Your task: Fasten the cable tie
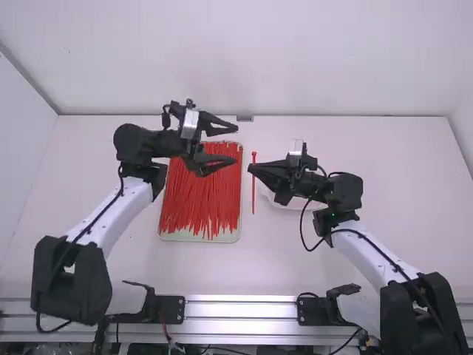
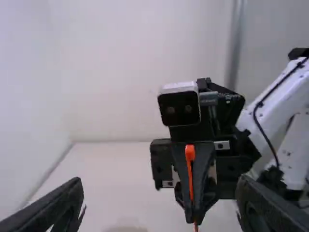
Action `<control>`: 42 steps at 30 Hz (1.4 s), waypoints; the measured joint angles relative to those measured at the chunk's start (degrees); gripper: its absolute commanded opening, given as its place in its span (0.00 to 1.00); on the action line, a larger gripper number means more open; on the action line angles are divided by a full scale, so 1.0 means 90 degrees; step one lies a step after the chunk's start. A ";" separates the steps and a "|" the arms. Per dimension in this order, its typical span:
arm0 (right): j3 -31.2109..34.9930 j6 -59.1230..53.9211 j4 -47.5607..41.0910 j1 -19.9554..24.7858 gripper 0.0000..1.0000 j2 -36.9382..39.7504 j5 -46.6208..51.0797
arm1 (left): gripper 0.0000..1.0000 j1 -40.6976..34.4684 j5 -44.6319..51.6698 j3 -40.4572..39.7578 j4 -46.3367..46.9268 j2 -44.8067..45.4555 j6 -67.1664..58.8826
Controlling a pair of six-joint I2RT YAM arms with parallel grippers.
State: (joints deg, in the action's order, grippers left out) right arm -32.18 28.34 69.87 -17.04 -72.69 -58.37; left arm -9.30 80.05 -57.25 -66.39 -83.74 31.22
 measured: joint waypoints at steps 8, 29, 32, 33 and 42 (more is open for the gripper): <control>0.0000 0.0015 -0.0015 0.0007 0.00 0.0000 0.0180 | 0.69 -0.0284 0.0568 -0.0192 -0.0945 -0.0386 0.1450; 0.0000 0.0134 -0.0005 -0.0257 0.00 0.0000 0.0437 | 0.57 -0.0459 0.0364 -0.0192 0.0160 -0.0386 0.0969; 0.0000 0.0134 -0.0007 -0.0294 0.00 0.0000 0.0447 | 0.56 -0.0580 0.0364 -0.0192 0.0160 -0.0386 0.0860; 0.0000 0.0153 -0.0015 -0.0299 0.00 0.0000 0.0459 | 0.55 -0.0646 0.0364 -0.0192 0.0160 -0.0386 0.0850; 0.0000 0.0158 0.0000 -0.0299 0.00 0.0000 0.0461 | 0.02 -0.0704 0.0270 -0.0192 0.0197 -0.0386 0.0760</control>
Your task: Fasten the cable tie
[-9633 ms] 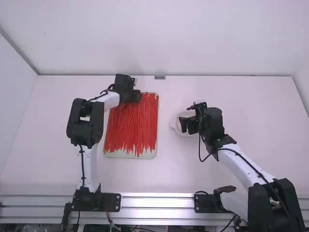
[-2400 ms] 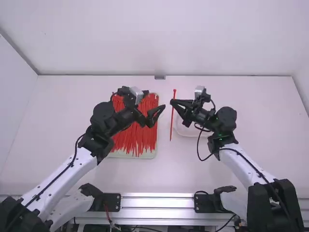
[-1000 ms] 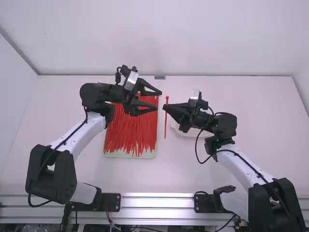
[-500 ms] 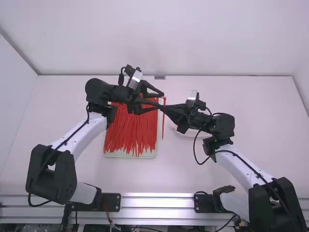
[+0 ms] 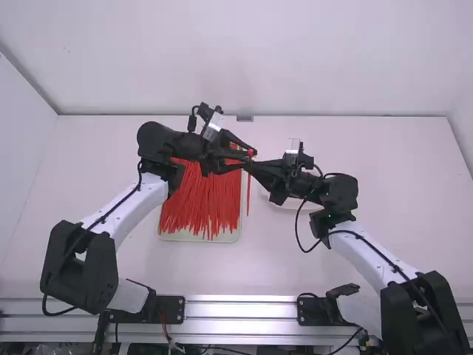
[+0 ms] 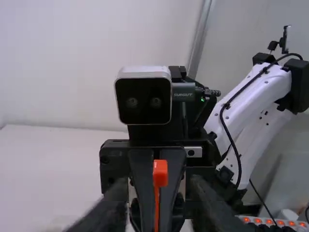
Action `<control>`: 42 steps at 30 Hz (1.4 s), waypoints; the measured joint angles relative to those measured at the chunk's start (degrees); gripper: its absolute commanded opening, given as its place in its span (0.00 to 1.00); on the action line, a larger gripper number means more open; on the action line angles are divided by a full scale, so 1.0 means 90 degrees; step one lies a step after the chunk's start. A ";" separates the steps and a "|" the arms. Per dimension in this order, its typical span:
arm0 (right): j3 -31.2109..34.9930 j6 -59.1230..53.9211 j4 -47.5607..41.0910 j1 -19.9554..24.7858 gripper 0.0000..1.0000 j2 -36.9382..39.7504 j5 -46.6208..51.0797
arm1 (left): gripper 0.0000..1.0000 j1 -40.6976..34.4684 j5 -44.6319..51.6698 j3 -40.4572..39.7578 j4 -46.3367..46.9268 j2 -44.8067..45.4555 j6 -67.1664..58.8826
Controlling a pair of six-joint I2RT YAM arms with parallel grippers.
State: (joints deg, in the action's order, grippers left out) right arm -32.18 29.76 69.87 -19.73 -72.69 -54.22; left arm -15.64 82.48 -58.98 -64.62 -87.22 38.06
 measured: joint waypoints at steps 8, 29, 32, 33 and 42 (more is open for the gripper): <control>0.0000 0.0007 0.0002 0.0002 0.27 0.0000 0.0041 | 0.02 0.0000 -0.0053 0.0000 -0.0051 0.0000 -0.0017; 0.0000 -0.0772 -0.1372 0.0000 0.71 -0.0007 -0.0379 | 0.02 0.0505 0.0005 -0.0891 -0.0833 0.0000 0.1753; 0.0000 -0.0947 -0.1557 0.0002 0.71 -0.0007 -0.0474 | 0.02 0.0505 0.0002 -0.1144 -0.0646 0.0000 0.1797; 0.0000 -0.1008 -0.1608 0.0000 0.71 -0.0005 -0.0517 | 0.02 0.0505 0.0002 -0.1217 -0.0622 0.0000 0.1800; 0.0000 -0.1375 -0.1809 -0.0129 0.68 -0.0007 -0.0782 | 0.02 0.0505 -0.0100 -0.1637 -0.0175 0.0000 0.1800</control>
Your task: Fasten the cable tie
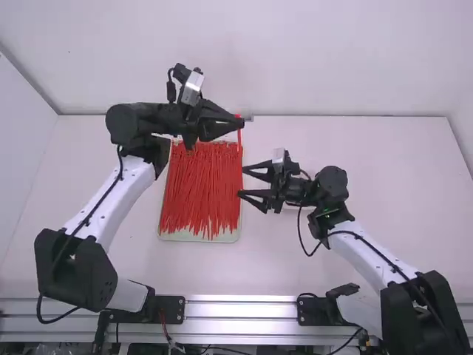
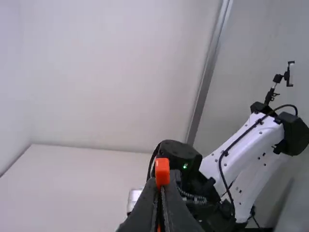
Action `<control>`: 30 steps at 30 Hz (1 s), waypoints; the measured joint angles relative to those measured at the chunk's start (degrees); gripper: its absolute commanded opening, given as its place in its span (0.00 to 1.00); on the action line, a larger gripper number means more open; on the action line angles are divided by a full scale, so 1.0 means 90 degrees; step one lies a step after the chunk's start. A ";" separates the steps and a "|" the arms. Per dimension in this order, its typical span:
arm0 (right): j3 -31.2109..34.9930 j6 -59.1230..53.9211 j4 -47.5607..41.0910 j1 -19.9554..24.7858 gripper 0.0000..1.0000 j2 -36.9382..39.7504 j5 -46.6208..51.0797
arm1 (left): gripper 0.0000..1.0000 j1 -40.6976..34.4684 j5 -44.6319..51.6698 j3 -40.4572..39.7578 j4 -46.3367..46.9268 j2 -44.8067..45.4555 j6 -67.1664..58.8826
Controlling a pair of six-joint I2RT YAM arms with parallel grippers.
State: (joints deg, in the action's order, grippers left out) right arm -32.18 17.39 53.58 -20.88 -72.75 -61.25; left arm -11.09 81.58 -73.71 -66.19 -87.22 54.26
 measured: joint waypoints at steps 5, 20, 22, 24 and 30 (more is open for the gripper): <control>0.0000 -0.0289 -0.0318 -0.0044 0.64 0.0000 -0.0114 | 0.02 0.0000 -0.0075 -0.0187 0.0192 0.0000 0.0002; 0.0000 -0.0658 -0.0410 -0.0029 0.00 0.0000 -0.0454 | 0.02 0.0024 -0.0095 -0.0197 0.0168 0.0000 0.0172; 0.0000 -0.0641 -0.0413 -0.0029 0.00 0.0000 -0.0464 | 0.02 0.0024 -0.0097 -0.0197 0.0187 0.0000 0.0187; 0.0000 -0.0639 -0.0408 -0.0029 0.00 0.0000 -0.0464 | 0.02 0.0024 -0.0095 -0.0197 0.0189 0.0000 0.0189; 0.0000 -0.0653 -0.0406 -0.0029 0.00 0.0000 -0.0483 | 0.35 0.0024 -0.0095 -0.0197 0.0180 0.0000 0.0209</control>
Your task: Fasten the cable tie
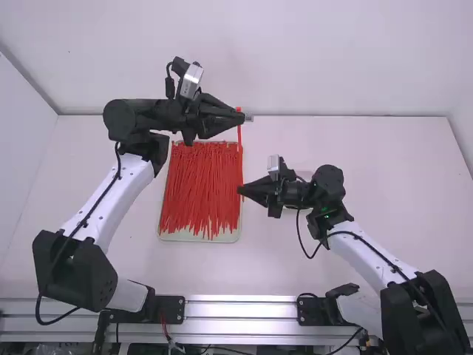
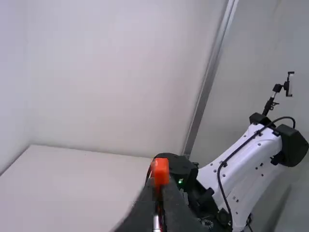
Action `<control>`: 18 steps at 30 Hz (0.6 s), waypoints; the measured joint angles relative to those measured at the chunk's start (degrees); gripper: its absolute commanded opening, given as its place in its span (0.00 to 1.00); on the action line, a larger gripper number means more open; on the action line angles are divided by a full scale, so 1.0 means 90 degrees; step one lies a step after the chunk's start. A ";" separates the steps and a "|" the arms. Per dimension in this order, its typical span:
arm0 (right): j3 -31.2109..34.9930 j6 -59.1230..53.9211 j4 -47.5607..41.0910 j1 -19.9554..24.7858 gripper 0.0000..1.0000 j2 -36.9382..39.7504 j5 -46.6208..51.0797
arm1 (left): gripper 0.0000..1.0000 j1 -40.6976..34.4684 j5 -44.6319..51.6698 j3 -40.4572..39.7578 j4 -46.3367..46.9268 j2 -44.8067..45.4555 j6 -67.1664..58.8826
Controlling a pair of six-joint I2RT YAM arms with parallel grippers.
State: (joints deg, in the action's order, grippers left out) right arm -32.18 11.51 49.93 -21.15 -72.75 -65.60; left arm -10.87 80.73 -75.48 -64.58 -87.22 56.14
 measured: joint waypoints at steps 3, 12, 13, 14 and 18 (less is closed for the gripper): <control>0.0000 0.0012 0.0002 0.0010 0.00 0.0000 0.0015 | 0.99 0.0019 0.0005 0.0000 0.0007 0.0000 -0.0017; 0.0000 0.0146 0.0214 0.0318 0.00 0.0000 0.0000 | 0.99 0.0185 0.0425 0.0000 0.0015 0.0000 -0.0126; 0.0000 0.0187 0.0265 0.0345 0.00 0.0000 -0.0002 | 0.99 0.0185 0.0491 -0.0002 0.0015 0.0000 -0.0163; 0.0000 0.0228 0.0333 0.0384 0.00 0.0000 0.0002 | 0.99 0.0185 0.0561 0.0000 0.0029 0.0000 -0.0214; 0.0000 0.0415 0.0384 0.0495 0.00 0.0000 0.0131 | 0.99 0.0187 0.0702 0.0000 -0.0070 0.0000 -0.0304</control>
State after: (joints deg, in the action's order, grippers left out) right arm -32.18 15.25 53.39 -16.69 -72.75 -64.42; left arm -9.19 87.05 -75.48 -65.21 -87.22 53.41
